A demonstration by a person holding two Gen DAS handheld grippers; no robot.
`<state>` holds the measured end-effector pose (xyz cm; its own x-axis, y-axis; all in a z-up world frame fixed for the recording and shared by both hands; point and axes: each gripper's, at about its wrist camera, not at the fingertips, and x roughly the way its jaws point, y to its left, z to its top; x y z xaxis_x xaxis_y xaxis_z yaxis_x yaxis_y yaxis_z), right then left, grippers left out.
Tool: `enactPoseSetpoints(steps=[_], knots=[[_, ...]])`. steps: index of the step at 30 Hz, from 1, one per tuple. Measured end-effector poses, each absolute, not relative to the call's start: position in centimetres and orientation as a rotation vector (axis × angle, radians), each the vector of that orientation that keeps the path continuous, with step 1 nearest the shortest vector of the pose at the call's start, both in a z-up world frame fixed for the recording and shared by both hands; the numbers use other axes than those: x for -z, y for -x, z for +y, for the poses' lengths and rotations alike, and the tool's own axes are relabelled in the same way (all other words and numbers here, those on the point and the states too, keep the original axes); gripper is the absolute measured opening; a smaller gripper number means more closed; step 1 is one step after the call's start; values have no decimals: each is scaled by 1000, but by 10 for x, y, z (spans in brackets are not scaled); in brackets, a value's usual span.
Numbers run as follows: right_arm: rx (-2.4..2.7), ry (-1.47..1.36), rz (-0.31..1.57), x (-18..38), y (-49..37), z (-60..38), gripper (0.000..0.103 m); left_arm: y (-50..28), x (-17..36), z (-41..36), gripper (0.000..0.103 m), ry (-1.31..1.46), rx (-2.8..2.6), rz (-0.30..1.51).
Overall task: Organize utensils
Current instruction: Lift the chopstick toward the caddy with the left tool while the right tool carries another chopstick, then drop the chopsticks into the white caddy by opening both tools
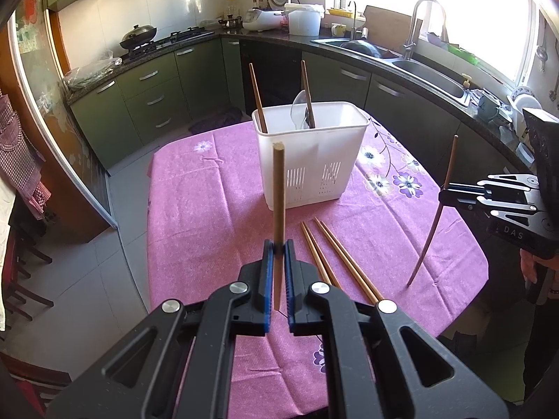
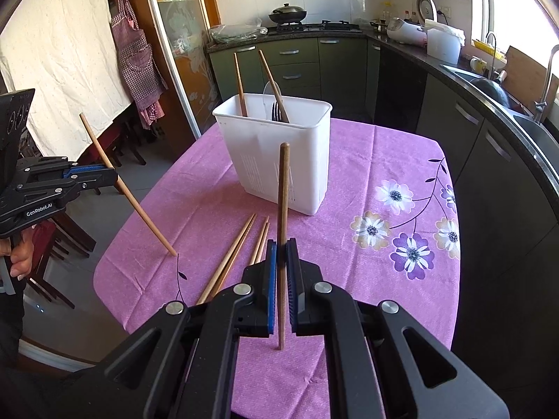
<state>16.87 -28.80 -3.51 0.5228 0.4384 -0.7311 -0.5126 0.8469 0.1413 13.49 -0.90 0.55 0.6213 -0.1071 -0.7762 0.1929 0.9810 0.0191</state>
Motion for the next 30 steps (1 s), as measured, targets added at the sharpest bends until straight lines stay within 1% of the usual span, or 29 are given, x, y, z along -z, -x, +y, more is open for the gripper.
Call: enactPoseSetpoints(steps=[5,10,15,19,23,30], knots=[[-575,96,841,33,-171,-287,7,-143,-29,-11,6,-97,182,863],[-581,85,837,35,-174,-289,7,-162,-74,-18,6,-86,196,817],[-575,75,843,39,-178,-294,7,-184,-127,-31,6,-99,193,709],[-577,62,845,42,-180,-299,7,-209,-153,-42,6,-114,176,633],[-589,56,849,41,-179,-300,7,-240,-144,-53,6,-136,146,642],[-597,56,815,21,-182,-303,7,-274,-87,-52,6,-128,140,780]])
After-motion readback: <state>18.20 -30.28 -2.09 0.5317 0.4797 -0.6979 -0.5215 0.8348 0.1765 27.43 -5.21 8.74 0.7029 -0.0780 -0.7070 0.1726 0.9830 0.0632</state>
